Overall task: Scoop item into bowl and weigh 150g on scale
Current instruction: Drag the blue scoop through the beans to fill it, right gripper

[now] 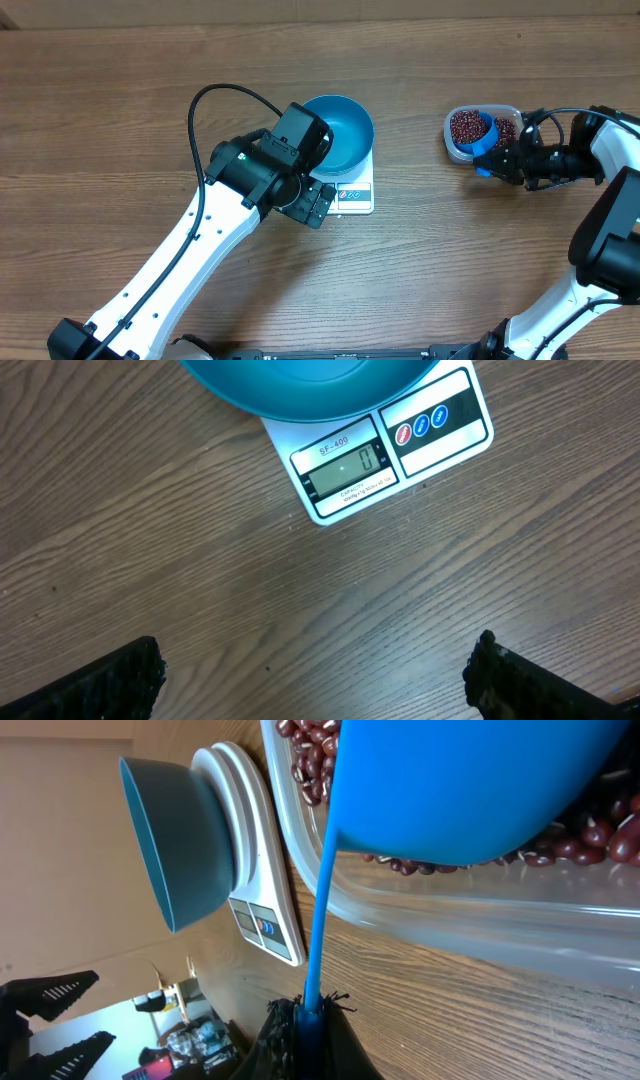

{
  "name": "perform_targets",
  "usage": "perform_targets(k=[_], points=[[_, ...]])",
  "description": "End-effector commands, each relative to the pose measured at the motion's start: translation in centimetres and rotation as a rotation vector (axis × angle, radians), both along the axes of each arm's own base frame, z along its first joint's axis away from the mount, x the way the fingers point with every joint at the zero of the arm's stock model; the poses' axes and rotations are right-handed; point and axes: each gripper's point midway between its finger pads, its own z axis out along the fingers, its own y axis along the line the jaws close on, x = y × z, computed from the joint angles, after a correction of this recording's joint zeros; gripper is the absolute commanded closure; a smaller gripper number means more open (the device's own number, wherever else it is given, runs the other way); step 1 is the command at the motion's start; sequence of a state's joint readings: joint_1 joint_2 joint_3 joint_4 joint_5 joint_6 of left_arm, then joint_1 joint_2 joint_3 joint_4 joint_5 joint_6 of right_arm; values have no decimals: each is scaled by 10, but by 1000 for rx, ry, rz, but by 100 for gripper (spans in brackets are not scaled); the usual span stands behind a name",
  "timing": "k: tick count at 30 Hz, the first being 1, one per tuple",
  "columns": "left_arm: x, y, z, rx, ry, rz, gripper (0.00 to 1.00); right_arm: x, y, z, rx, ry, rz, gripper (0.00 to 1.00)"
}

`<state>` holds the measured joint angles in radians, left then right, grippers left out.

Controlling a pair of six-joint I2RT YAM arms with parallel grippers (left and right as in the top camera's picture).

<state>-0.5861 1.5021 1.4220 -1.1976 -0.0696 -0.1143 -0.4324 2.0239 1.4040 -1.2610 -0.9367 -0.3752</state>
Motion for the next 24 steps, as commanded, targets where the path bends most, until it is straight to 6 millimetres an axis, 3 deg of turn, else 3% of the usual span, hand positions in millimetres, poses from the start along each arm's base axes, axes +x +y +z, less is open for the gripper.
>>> perform_targets(k=[1, 13, 24], points=[[0, -1, 0, -13, 8, 17, 0, 5, 4, 9, 53, -51, -5, 96], [0, -1, 0, -13, 8, 17, 0, -1, -23, 20, 104, -114, -70, 96], [0, -1, 0, -13, 8, 17, 1, -3, -20, 25, 112, -175, -35, 96]])
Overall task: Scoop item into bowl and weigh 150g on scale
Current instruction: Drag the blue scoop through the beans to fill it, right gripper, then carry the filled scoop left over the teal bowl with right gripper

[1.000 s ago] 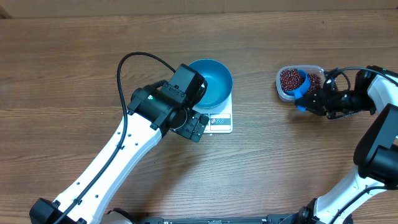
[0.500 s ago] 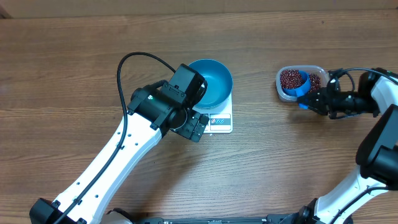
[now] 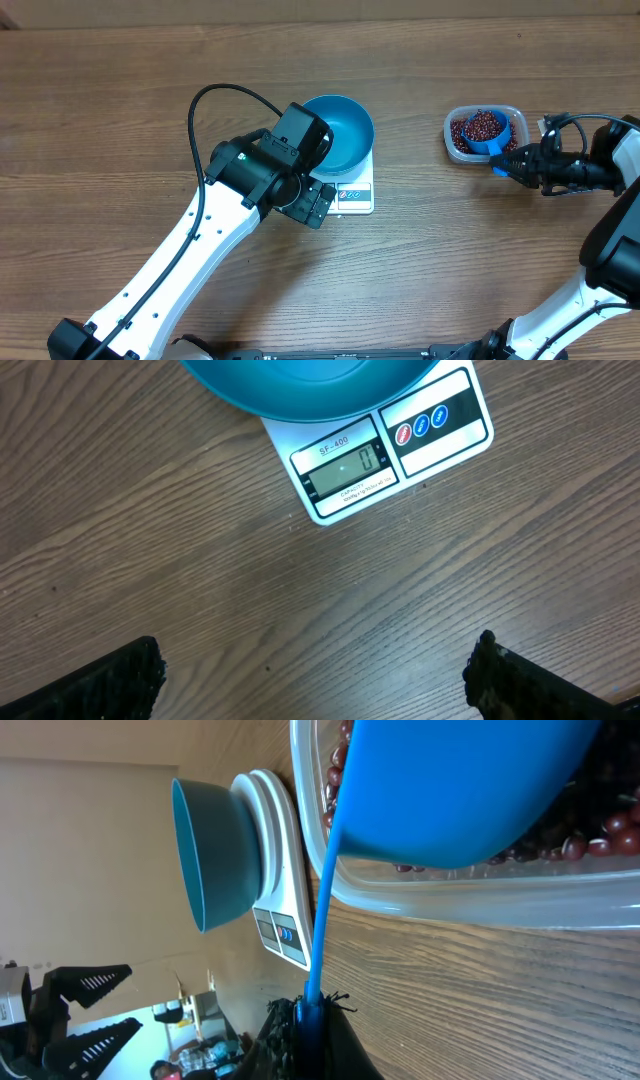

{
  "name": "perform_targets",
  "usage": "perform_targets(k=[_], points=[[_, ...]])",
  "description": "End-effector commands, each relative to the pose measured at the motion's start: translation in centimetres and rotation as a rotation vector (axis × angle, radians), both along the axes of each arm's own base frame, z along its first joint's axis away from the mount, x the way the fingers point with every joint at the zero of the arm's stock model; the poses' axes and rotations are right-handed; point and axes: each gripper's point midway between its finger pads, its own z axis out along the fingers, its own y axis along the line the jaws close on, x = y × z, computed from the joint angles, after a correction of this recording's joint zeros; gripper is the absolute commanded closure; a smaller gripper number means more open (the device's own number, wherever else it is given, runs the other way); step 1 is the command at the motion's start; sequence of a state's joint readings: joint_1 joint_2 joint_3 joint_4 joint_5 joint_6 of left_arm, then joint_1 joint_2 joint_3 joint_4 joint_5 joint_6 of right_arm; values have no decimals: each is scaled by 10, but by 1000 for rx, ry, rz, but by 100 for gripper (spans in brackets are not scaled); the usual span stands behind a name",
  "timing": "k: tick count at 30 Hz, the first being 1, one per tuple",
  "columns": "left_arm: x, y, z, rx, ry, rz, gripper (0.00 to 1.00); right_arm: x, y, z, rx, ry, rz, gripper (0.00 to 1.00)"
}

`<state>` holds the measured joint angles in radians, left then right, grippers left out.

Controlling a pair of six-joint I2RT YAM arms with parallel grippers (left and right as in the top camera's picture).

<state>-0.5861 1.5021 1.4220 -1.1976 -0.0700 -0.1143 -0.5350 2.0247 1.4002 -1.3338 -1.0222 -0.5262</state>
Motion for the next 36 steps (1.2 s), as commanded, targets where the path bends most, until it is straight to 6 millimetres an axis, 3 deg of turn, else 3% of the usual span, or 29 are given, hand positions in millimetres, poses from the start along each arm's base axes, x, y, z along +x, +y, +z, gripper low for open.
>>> perform_targets(k=[1, 14, 25, 36], points=[[0, -1, 0, -13, 8, 17, 0, 2, 6, 12, 44, -90, 18, 96], [0, -1, 0, -14, 8, 17, 0, 0, 5, 14, 54, -84, 16, 96], [0, -1, 0, -13, 8, 17, 0, -7, -21, 31, 120, -154, -75, 96], [0, -1, 0, -13, 8, 17, 0, -10, -17, 39, 138, -195, -60, 96]])
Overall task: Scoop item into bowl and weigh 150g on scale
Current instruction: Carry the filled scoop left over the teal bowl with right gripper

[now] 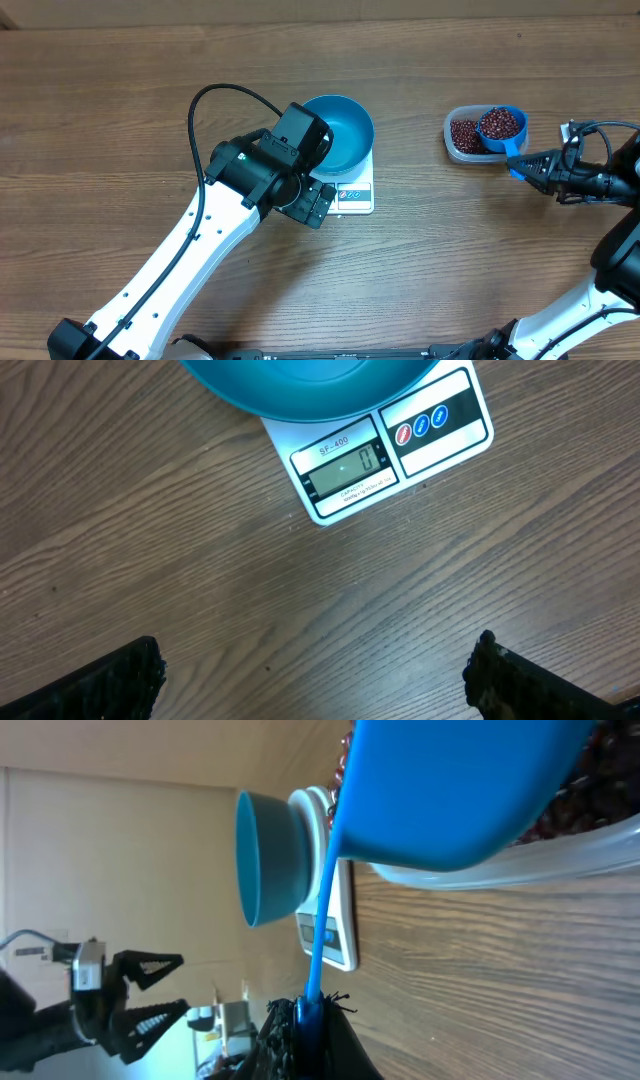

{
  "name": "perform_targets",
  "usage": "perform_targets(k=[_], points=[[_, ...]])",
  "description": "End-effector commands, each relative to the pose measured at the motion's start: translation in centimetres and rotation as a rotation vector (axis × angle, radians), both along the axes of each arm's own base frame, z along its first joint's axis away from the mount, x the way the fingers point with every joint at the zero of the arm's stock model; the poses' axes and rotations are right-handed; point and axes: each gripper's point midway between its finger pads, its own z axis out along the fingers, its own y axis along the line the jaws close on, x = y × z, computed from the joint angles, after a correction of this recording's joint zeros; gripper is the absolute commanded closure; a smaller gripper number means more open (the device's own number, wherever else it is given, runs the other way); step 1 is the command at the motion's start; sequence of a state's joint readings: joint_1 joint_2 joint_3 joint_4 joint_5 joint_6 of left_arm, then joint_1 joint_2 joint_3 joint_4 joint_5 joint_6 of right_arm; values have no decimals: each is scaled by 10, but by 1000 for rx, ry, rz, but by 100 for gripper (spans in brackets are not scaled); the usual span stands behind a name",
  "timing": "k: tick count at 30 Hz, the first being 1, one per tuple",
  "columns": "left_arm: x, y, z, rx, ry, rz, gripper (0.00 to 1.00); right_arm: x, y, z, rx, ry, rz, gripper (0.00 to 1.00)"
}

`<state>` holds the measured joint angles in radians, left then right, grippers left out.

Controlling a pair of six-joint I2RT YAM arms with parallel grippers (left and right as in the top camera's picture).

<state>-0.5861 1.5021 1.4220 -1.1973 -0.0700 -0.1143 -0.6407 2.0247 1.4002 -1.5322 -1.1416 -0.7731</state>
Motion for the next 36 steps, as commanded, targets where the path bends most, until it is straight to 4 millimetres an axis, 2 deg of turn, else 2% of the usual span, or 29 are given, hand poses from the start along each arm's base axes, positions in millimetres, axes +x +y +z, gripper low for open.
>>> perform_targets(k=[1, 5, 13, 17, 28, 36], points=[[0, -1, 0, -13, 9, 17, 0, 5, 1, 10, 21, -90, -10, 96], [0, -1, 0, -14, 9, 16, 1, 5, 4, 11, 24, -97, 0, 96], [0, -1, 0, -13, 9, 17, 0, 5, 36, 14, 27, -116, 104, 96], [0, -1, 0, -13, 9, 17, 1, 9, 63, 19, 37, -137, 178, 96], [0, -1, 0, -13, 8, 17, 0, 20, 131, 63, 84, -239, 335, 96], [0, -1, 0, -13, 8, 17, 0, 16, 191, 87, 74, -337, 514, 96]])
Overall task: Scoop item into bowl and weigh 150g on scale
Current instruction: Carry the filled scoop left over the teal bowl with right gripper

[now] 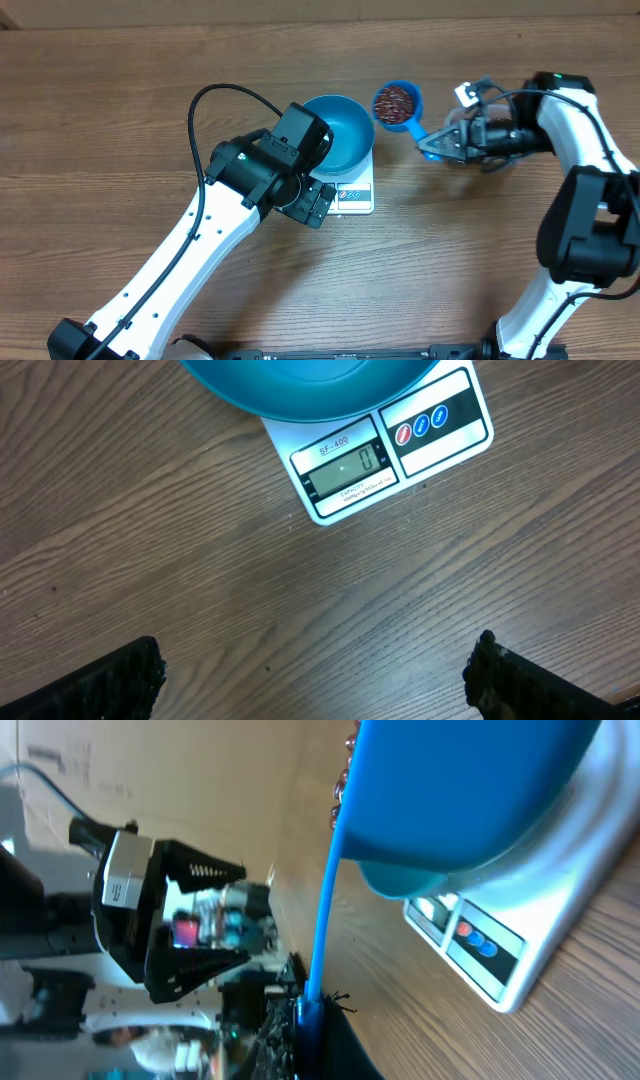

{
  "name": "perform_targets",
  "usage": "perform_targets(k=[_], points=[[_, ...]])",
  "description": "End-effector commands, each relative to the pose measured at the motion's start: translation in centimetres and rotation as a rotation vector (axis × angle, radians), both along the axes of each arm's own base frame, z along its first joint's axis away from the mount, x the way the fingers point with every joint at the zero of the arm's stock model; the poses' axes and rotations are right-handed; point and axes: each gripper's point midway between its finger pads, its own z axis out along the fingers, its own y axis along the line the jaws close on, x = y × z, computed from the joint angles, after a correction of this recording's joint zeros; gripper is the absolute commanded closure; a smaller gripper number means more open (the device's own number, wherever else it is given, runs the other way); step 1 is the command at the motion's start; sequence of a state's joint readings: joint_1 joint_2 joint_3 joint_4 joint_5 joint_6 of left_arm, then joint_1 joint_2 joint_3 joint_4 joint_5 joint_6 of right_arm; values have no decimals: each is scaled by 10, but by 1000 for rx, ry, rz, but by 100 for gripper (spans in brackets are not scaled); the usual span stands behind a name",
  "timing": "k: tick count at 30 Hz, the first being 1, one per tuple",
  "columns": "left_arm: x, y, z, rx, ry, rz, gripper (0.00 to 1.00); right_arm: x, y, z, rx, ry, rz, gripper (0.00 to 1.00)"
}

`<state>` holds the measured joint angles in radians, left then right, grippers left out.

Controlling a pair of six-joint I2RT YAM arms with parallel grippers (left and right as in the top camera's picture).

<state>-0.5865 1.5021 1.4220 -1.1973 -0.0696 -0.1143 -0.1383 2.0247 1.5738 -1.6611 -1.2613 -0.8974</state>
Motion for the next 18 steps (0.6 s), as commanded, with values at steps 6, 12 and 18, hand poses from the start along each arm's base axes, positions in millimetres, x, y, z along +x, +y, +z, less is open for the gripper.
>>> perform_targets(k=[6, 12, 18], points=[[0, -1, 0, -13, 9, 17, 0, 14, 55, 24, 0, -205, 113, 96], [0, -1, 0, -13, 9, 17, 0, 23, 67, 2, -127, -241, 147, 96], [0, -1, 0, -13, 8, 17, 0, 23, 67, -13, -227, -250, 172, 96]])
